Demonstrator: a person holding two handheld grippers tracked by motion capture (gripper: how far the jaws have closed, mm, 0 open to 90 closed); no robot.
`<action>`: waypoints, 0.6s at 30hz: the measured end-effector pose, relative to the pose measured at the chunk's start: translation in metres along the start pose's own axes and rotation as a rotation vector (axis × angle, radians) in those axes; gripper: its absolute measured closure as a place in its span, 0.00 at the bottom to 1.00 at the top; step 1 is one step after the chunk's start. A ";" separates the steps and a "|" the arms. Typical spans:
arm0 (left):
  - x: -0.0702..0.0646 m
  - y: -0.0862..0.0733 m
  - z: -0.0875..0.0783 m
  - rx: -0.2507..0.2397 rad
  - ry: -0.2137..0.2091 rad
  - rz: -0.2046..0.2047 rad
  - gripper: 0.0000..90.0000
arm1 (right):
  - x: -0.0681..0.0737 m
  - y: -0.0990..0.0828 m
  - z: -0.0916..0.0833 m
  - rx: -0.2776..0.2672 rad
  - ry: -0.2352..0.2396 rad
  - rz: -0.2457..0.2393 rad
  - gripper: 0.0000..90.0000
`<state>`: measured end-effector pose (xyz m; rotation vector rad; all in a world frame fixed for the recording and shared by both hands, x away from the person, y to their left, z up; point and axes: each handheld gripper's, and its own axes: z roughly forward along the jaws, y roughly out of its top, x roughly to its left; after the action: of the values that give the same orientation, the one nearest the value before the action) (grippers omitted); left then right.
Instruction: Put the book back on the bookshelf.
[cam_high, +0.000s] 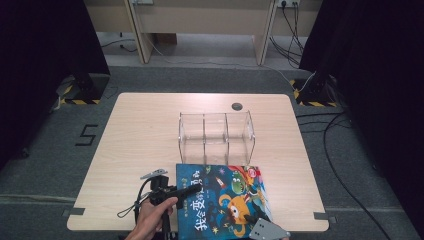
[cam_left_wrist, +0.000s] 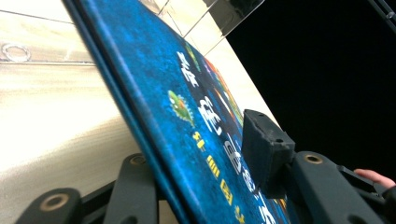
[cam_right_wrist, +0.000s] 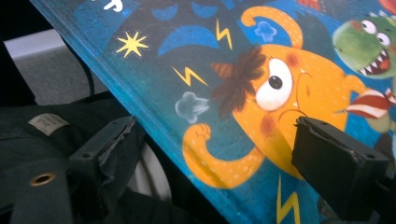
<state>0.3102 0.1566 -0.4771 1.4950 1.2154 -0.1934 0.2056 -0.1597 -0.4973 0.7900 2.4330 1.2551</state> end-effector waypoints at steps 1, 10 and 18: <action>-0.002 0.000 0.000 -0.005 -0.007 -0.024 0.62 | 0.004 0.001 0.002 0.000 -0.016 -0.030 0.17; -0.005 0.000 0.002 0.003 0.003 -0.018 0.54 | 0.011 0.005 0.011 0.030 -0.115 -0.101 0.18; -0.009 0.000 0.002 0.010 0.003 -0.026 0.48 | 0.020 0.007 0.021 0.037 -0.209 -0.147 0.17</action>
<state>0.3067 0.1502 -0.4714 1.4887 1.2384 -0.2152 0.2019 -0.1309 -0.5035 0.6996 2.3051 1.0228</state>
